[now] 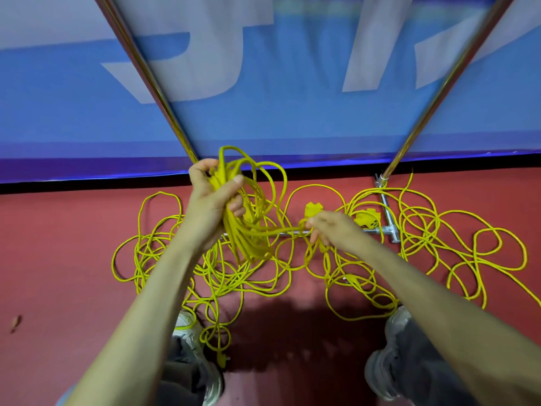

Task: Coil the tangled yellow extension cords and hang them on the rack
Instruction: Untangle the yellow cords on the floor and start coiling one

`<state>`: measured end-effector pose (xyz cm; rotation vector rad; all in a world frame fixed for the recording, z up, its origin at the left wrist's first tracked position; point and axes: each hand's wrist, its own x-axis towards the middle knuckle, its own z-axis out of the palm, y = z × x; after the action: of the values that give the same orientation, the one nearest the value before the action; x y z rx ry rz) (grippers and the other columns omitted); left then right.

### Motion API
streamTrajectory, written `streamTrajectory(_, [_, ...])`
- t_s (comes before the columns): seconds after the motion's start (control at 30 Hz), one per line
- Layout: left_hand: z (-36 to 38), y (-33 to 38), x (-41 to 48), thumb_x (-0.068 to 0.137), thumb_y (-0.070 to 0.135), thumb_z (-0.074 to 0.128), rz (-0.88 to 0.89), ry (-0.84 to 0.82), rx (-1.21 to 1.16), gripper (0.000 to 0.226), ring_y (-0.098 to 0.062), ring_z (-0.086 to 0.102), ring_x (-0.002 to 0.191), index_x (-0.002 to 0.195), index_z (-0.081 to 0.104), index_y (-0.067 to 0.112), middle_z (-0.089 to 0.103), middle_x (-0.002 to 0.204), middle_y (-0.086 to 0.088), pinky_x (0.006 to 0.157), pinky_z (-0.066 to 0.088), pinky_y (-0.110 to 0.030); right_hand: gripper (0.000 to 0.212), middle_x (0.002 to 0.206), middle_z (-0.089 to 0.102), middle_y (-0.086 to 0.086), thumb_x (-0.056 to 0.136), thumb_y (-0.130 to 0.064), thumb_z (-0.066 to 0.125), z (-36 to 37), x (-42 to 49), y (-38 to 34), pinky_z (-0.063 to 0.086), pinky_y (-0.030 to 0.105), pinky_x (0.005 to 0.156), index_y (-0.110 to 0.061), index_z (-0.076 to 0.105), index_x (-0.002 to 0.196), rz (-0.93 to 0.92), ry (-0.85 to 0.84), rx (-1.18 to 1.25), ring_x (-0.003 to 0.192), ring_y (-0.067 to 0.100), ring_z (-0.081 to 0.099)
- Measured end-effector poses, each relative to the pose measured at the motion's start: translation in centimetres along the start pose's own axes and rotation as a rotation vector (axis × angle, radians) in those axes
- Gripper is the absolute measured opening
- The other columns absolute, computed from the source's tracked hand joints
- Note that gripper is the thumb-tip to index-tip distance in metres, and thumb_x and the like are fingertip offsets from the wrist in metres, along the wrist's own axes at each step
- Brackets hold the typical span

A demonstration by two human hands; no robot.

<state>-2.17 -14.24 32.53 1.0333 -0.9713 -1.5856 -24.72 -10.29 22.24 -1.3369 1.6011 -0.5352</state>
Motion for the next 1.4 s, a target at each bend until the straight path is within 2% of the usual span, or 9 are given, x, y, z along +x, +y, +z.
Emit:
streamTrajectory(0.17, [-0.2, -2.7, -0.5, 0.095, -0.007, 0.049, -0.086, -0.232, 0.273, 0.035, -0.010, 0.032, 0.043, 0.103, 0.032, 0.022, 0.037, 0.062, -0.001, 0.042, 0.037, -0.022, 0.029, 0.060, 0.047, -0.003, 0.099, -0.028, 0.046, -2.0, 0.4, -2.0, 0.036, 0.016, 0.051, -0.009, 0.064, 0.086, 0.079, 0.167, 0.352, 0.050, 0.004, 0.043])
streamTrajectory(0.4, [-0.5, -1.9, 0.0, 0.094, -0.005, 0.050, -0.172, -0.114, 0.047, 0.030, -0.005, 0.031, 0.039, 0.106, 0.040, 0.021, 0.048, 0.069, 0.001, 0.039, 0.032, -0.018, 0.020, 0.081, 0.058, 0.001, 0.093, -0.029, 0.055, -3.8, 0.7, 0.0, 0.041, 0.031, 0.077, -0.011, 0.064, 0.099, 0.113, 0.310, -0.203, 0.090, 0.026, 0.057])
streamTrajectory(0.57, [-0.6, -3.5, -0.1, 0.094, -0.004, 0.053, -0.147, -0.342, 0.413, 0.023, -0.007, 0.033, 0.041, 0.106, 0.052, 0.015, 0.045, 0.061, 0.009, 0.039, 0.031, -0.020, 0.020, 0.096, 0.054, 0.009, 0.095, -0.025, 0.052, -3.1, 0.2, -1.6, 0.034, 0.025, 0.076, -0.010, 0.066, 0.092, 0.020, 0.387, -0.178, 0.098, 0.024, 0.052])
streamTrajectory(0.67, [-0.3, -6.4, -0.5, 0.092, 0.004, 0.061, -0.151, -0.241, 0.595, 0.019, -0.006, 0.035, 0.041, 0.087, 0.067, 0.022, 0.042, 0.058, 0.005, 0.040, 0.033, -0.019, 0.024, 0.089, 0.051, 0.000, 0.095, -0.016, 0.052, -3.3, -0.5, -4.3, 0.042, 0.027, 0.088, -0.017, 0.059, 0.072, -0.044, 0.318, 0.207, 0.094, 0.013, 0.051])
streamTrajectory(0.77, [-0.1, -7.7, -0.7, 0.087, 0.016, 0.071, -0.186, -0.144, 0.596, 0.014, -0.009, 0.033, 0.045, 0.098, 0.071, 0.025, 0.045, 0.064, -0.002, 0.048, 0.029, -0.025, 0.025, 0.084, 0.054, 0.000, 0.099, -0.013, 0.045, -3.1, -1.4, -6.3, 0.053, 0.040, 0.085, -0.015, 0.052, 0.075, -0.021, 0.166, 0.555, 0.099, 0.018, 0.058])
streamTrajectory(0.9, [0.8, -7.3, -0.9, 0.081, 0.033, 0.075, -0.158, -0.027, 0.567, 0.030, -0.006, 0.032, 0.042, 0.108, 0.069, 0.022, 0.041, 0.049, 0.012, 0.046, 0.030, -0.024, 0.024, 0.084, 0.060, 0.001, 0.100, -0.013, 0.042, -2.6, -2.6, -8.0, 0.055, 0.031, 0.076, -0.013, 0.047, 0.076, -0.058, 0.081, 0.546, 0.087, 0.016, 0.064])
streamTrajectory(1.03, [1.3, -7.0, -1.1, 0.085, 0.027, 0.072, -0.128, -0.045, 0.527, 0.005, -0.008, 0.026, 0.038, 0.086, 0.068, 0.025, 0.034, 0.044, 0.011, 0.045, 0.023, -0.025, 0.024, 0.084, 0.064, 0.002, 0.099, -0.013, 0.042, -2.0, -3.3, -8.5, 0.053, 0.022, 0.068, -0.013, 0.050, 0.077, -0.138, 0.035, 0.487, 0.079, 0.007, 0.061])
streamTrajectory(1.27, [-0.3, -5.2, 0.4, 0.093, 0.018, 0.062, -0.129, 0.248, 0.312, 0.006, -0.003, 0.031, 0.034, 0.089, 0.060, 0.014, 0.041, 0.047, 0.012, 0.036, 0.029, -0.016, 0.030, 0.074, 0.057, 0.000, 0.100, -0.025, 0.042, -5.1, -0.4, -2.3, 0.042, 0.027, 0.064, -0.019, 0.051, 0.072, 0.153, 0.567, 0.511, 0.068, 0.012, 0.054])
streamTrajectory(1.4, [-1.1, -4.9, 0.5, 0.095, 0.012, 0.059, -0.096, 0.236, 0.191, 0.009, -0.004, 0.032, 0.036, 0.087, 0.056, 0.014, 0.042, 0.061, 0.001, 0.037, 0.031, -0.016, 0.038, 0.096, 0.065, 0.019, 0.101, -0.026, 0.041, -4.5, 0.5, 2.1, 0.040, 0.032, 0.076, -0.003, 0.068, 0.085, 0.370, 0.265, -0.022, 0.094, 0.033, 0.059])
